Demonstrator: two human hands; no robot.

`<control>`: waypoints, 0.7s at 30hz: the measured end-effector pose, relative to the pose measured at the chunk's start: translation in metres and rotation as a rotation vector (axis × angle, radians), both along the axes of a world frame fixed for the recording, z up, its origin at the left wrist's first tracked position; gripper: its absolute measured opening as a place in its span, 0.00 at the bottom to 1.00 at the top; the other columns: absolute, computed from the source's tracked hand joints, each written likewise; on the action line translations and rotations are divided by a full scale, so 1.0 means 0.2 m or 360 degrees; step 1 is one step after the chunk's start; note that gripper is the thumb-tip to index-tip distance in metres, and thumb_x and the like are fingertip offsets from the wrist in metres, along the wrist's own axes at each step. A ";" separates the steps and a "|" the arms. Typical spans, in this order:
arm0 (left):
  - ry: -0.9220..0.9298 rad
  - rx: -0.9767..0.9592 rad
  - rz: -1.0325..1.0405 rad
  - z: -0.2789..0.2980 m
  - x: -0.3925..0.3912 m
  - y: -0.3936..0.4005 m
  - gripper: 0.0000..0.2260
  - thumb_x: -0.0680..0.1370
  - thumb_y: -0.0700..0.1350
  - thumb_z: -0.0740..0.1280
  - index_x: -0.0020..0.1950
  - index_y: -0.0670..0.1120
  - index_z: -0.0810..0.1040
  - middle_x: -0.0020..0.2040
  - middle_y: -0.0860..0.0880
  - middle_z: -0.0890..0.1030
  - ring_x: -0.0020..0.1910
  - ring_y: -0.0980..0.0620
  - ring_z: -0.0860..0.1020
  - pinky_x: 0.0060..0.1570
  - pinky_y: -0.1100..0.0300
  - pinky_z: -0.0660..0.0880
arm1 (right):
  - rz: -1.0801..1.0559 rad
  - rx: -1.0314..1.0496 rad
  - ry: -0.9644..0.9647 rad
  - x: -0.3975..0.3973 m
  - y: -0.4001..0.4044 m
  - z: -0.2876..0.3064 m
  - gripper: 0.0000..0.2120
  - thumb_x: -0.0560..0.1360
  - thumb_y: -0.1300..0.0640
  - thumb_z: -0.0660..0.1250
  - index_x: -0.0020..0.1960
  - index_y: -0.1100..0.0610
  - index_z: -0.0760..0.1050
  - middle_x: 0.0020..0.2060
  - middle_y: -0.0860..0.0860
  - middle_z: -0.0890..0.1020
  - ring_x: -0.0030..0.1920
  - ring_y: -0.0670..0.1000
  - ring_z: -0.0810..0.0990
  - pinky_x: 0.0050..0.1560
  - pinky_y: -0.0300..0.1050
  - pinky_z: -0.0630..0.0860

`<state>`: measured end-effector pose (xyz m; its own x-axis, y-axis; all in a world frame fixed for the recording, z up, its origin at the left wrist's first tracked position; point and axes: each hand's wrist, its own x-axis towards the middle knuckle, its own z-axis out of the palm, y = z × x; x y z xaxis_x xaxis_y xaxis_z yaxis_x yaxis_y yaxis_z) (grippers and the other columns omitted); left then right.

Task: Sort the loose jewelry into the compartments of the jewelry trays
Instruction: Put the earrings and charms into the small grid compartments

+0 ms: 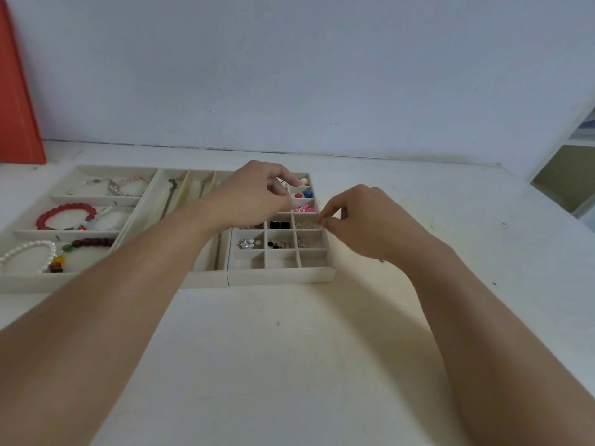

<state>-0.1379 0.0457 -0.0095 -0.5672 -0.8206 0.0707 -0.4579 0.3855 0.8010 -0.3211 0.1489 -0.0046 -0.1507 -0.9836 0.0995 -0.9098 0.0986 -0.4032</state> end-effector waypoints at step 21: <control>0.0044 -0.0106 0.0119 0.00 0.01 0.00 0.10 0.75 0.47 0.75 0.55 0.57 0.83 0.47 0.56 0.85 0.45 0.57 0.81 0.38 0.66 0.72 | -0.0177 0.0005 0.0073 -0.19 -0.17 -0.16 0.17 0.79 0.50 0.69 0.67 0.47 0.78 0.59 0.47 0.82 0.60 0.51 0.78 0.59 0.46 0.72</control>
